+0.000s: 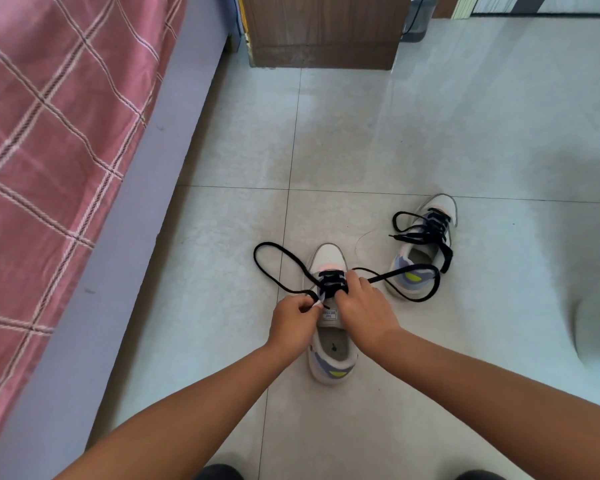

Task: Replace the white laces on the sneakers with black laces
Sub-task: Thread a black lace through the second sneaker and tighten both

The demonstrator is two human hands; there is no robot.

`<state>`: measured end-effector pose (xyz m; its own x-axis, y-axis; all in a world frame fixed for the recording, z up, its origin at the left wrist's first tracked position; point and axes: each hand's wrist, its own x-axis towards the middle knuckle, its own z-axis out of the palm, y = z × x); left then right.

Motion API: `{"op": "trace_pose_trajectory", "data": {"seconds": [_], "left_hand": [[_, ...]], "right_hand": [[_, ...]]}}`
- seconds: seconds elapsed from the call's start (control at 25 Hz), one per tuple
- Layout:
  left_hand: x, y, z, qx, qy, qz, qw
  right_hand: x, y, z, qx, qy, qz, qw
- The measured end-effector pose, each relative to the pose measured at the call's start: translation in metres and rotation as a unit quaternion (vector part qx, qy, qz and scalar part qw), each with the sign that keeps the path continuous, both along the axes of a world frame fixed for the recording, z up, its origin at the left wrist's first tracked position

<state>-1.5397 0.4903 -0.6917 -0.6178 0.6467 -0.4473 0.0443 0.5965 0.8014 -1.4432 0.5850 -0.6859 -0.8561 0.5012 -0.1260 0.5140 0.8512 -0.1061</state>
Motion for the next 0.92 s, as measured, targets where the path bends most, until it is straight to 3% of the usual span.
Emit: {"op": "trace_pose_trajectory", "data": {"seconds": [0.08, 0.2, 0.32, 0.4, 0.56, 0.76, 0.92], "left_hand": [[0.001, 0.001, 0.000, -0.001, -0.039, 0.015, 0.999], [0.002, 0.002, -0.007, -0.001, -0.077, 0.046, 0.996], [0.004, 0.002, -0.012, 0.003, -0.114, 0.081, 0.990], [0.006, 0.003, -0.012, 0.003, -0.128, 0.091, 0.988], [0.010, 0.006, -0.006, -0.009, -0.082, 0.072, 0.994], [0.015, -0.002, -0.005, -0.019, 0.062, -0.025, 0.998], [0.020, -0.003, -0.004, -0.028, 0.074, -0.024, 0.997]], "right_hand": [[-0.007, 0.007, 0.006, 0.035, -0.010, 0.029, 0.999], [-0.003, 0.015, 0.000, 0.060, 0.059, 0.122, 0.989], [0.003, 0.023, -0.016, -0.034, 0.196, 0.163, 0.966], [0.002, 0.028, -0.016, -0.080, 0.200, 0.117, 0.970], [0.001, 0.031, -0.015, -0.047, 0.142, 0.131, 0.980], [0.005, 0.023, -0.028, -0.039, 0.183, 0.079, 0.979], [0.014, 0.026, -0.031, -0.065, 0.199, 0.096, 0.973]]}}
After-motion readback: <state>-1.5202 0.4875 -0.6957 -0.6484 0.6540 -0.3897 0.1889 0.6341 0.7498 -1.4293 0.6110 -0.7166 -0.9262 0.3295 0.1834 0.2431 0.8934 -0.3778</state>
